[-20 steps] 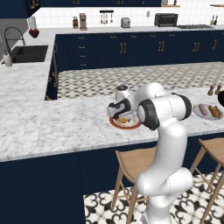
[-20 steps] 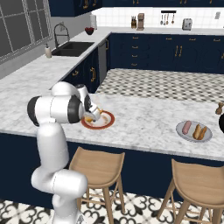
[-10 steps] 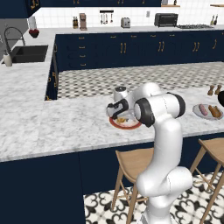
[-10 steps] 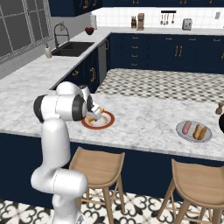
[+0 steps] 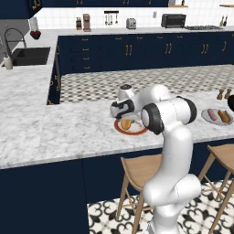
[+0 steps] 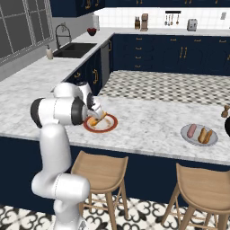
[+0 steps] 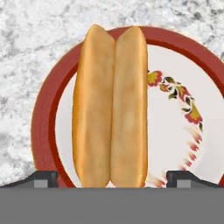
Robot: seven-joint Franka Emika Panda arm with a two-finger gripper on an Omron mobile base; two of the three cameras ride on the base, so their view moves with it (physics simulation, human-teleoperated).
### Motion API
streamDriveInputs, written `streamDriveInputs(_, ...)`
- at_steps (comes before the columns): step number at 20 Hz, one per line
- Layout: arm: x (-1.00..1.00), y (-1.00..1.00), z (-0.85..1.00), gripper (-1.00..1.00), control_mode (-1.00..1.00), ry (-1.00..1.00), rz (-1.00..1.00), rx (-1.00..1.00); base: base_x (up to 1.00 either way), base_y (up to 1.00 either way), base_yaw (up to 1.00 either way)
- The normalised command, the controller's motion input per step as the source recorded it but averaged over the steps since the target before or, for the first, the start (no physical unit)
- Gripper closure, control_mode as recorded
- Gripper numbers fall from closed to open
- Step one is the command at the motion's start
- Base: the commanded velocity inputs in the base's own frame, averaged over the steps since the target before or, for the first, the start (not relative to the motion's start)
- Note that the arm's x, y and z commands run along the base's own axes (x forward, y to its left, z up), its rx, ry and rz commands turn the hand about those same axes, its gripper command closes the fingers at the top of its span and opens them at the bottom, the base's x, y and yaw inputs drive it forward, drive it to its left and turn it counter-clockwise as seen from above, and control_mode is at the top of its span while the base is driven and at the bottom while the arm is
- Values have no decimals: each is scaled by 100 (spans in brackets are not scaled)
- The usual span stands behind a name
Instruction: Place one bun and one sausage from the bowl on each plate.
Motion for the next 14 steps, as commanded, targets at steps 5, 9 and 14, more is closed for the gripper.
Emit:
streamDriveInputs(5, -100, -9, 100, -100, -100, -21, 0, 6, 0, 0, 0)
streamDriveInputs(9, -100, -10, 100, -100, -100, -1, 0, 7, 0, 0, 0)
streamDriveInputs(14, -100, -17, 100, -100, -100, 14, 0, 4, 0, 0, 0)
